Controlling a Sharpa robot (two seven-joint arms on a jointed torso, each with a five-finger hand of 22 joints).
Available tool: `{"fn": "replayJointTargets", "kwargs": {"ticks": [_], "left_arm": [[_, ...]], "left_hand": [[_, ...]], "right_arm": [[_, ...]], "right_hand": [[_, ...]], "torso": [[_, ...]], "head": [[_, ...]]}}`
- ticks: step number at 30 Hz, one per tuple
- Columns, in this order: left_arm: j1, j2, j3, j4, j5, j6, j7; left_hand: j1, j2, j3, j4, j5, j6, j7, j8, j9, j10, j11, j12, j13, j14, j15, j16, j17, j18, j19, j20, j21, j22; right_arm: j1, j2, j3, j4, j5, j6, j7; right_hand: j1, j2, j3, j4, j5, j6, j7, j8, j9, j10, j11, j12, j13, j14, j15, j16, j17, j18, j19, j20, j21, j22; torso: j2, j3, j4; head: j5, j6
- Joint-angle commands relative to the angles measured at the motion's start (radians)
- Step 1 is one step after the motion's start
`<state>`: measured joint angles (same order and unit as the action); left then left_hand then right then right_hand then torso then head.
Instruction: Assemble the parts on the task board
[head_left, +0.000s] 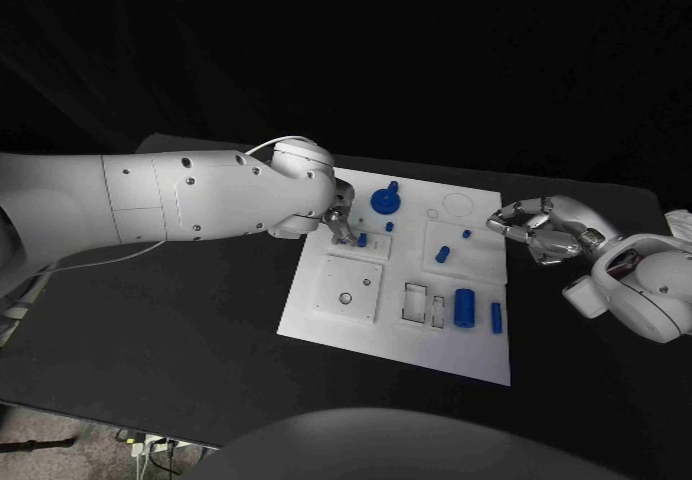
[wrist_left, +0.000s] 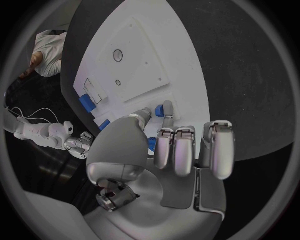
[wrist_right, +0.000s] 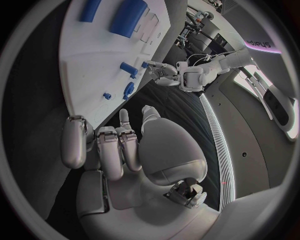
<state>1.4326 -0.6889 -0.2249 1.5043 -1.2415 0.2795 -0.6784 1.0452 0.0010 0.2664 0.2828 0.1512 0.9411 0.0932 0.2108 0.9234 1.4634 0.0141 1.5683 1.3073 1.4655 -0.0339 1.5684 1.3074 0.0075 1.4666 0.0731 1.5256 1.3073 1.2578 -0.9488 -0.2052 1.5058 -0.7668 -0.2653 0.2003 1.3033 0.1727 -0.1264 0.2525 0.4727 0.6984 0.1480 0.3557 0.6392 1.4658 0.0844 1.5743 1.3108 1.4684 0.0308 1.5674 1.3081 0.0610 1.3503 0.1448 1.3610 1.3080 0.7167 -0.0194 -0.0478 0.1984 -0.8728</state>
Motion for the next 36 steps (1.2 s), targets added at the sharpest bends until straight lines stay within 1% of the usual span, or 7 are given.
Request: {"fn": "replayJointTargets", "kwargs": {"ticks": [1, 6, 11, 15, 21, 31, 36], "left_arm": [[-0.009, -0.005, -0.007, 0.000, -0.027, 0.001, 0.017], [-0.009, -0.012, -0.007, 0.001, -0.041, -0.020, 0.041], [-0.009, -0.015, -0.007, -0.001, -0.044, -0.030, 0.060], [-0.009, -0.016, -0.007, -0.002, -0.044, -0.042, 0.078], [-0.009, -0.019, -0.006, -0.004, -0.044, -0.047, 0.100], [-0.008, -0.038, -0.004, 0.007, -0.044, -0.054, 0.100], [-0.005, -0.053, -0.002, 0.018, -0.032, -0.079, 0.111]], "left_hand": [[-0.008, -0.003, -0.001, 0.007, 0.010, -0.056, 0.010, -0.050, -0.161, 0.107, 0.008, 0.002, 0.263, 0.105, 0.007, 0.002, 0.263, 0.005, 0.077, 0.009, -0.005, 0.247], [0.001, -0.012, 0.006, 0.005, 0.026, -0.061, 0.005, -0.038, -0.148, 0.107, 0.005, 0.002, 0.263, 0.105, 0.005, 0.002, 0.263, 0.004, 0.079, 0.009, -0.001, 0.249], [0.019, -0.034, 0.062, 0.008, -0.001, -0.077, 0.001, -0.007, -0.111, 0.107, 0.000, 0.002, 0.263, 0.105, 0.001, 0.002, 0.263, 0.004, 0.080, 0.005, 0.000, 0.249], [0.006, -0.063, 0.135, 0.010, -0.012, -0.096, 0.000, 0.017, -0.079, 0.107, -0.002, 0.002, 0.263, 0.105, -0.001, 0.002, 0.263, 0.004, 0.079, 0.004, -0.002, 0.249], [-0.073, -0.118, 0.236, 0.012, -0.050, -0.114, -0.002, 0.042, -0.049, 0.107, -0.003, 0.002, 0.263, 0.105, 0.000, 0.002, 0.263, 0.004, 0.078, 0.003, -0.004, 0.248], [-0.101, -0.139, 0.281, 0.011, -0.068, -0.119, -0.002, 0.052, -0.037, 0.107, -0.003, 0.002, 0.263, 0.105, -0.001, 0.002, 0.263, 0.006, 0.074, 0.003, -0.010, 0.246], [-0.129, -0.155, 0.304, 0.013, -0.095, -0.119, -0.001, 0.061, -0.029, 0.107, -0.003, 0.002, 0.263, 0.105, 0.000, 0.002, 0.263, 0.005, 0.076, 0.003, -0.007, 0.247]], "right_arm": [[-0.001, 0.001, 0.000, 0.000, -0.004, 0.018, 0.001], [-0.002, 0.000, 0.000, -0.002, -0.004, 0.018, 0.001], [-0.002, -0.002, 0.000, -0.002, -0.004, 0.018, 0.001], [-0.002, -0.002, 0.000, -0.002, -0.004, 0.019, 0.000], [-0.002, -0.003, 0.000, -0.002, -0.004, 0.021, -0.002], [-0.002, -0.004, 0.000, -0.001, -0.004, 0.026, -0.006], [-0.002, -0.004, 0.000, -0.002, -0.004, 0.029, -0.009]], "right_hand": [[0.010, 0.003, 0.004, -0.002, 0.004, -0.007, 0.000, -0.007, -0.001, 0.105, -0.005, -0.004, 0.260, 0.102, 0.000, 0.003, 0.263, 0.005, -0.008, -0.001, -0.007, 0.176], [0.011, 0.002, 0.004, -0.002, 0.005, -0.006, 0.001, -0.007, -0.001, 0.105, -0.005, -0.004, 0.260, 0.102, 0.001, 0.003, 0.263, 0.005, -0.009, -0.001, -0.008, 0.175], [0.011, 0.002, 0.004, -0.002, 0.005, -0.006, 0.001, -0.007, -0.001, 0.105, -0.005, -0.004, 0.260, 0.102, 0.001, 0.003, 0.263, 0.005, -0.010, -0.001, -0.008, 0.175], [0.011, 0.002, 0.004, -0.002, 0.006, -0.006, 0.001, -0.007, -0.002, 0.105, -0.005, -0.004, 0.260, 0.102, 0.001, 0.003, 0.263, 0.005, -0.009, -0.001, -0.008, 0.175], [0.011, 0.002, 0.004, -0.002, 0.006, -0.006, 0.001, -0.007, -0.002, 0.105, -0.005, -0.004, 0.260, 0.102, 0.001, 0.003, 0.263, 0.005, -0.009, -0.001, -0.008, 0.175], [0.011, 0.002, 0.004, -0.001, 0.006, -0.006, 0.001, -0.007, -0.002, 0.105, -0.004, -0.004, 0.260, 0.102, 0.001, 0.003, 0.263, 0.006, -0.010, -0.001, -0.009, 0.175], [0.011, 0.002, 0.004, -0.001, 0.006, -0.006, 0.001, -0.007, -0.002, 0.105, -0.004, -0.004, 0.260, 0.102, 0.001, 0.003, 0.263, 0.006, -0.010, -0.001, -0.009, 0.175]], "torso": [[0.000, -0.0010, 0.0003], [0.000, -0.0007, 0.0002], [0.000, -0.0005, 0.0013], [0.000, -0.0004, 0.0013], [0.000, -0.0003, 0.0012], [0.000, 0.0004, 0.0013], [0.000, 0.0003, 0.0015]], "head": [[-0.002, 0.000], [-0.004, 0.000], [-0.006, 0.000], [-0.006, 0.000], [-0.007, 0.000], [-0.007, 0.000], [-0.007, 0.000]]}}
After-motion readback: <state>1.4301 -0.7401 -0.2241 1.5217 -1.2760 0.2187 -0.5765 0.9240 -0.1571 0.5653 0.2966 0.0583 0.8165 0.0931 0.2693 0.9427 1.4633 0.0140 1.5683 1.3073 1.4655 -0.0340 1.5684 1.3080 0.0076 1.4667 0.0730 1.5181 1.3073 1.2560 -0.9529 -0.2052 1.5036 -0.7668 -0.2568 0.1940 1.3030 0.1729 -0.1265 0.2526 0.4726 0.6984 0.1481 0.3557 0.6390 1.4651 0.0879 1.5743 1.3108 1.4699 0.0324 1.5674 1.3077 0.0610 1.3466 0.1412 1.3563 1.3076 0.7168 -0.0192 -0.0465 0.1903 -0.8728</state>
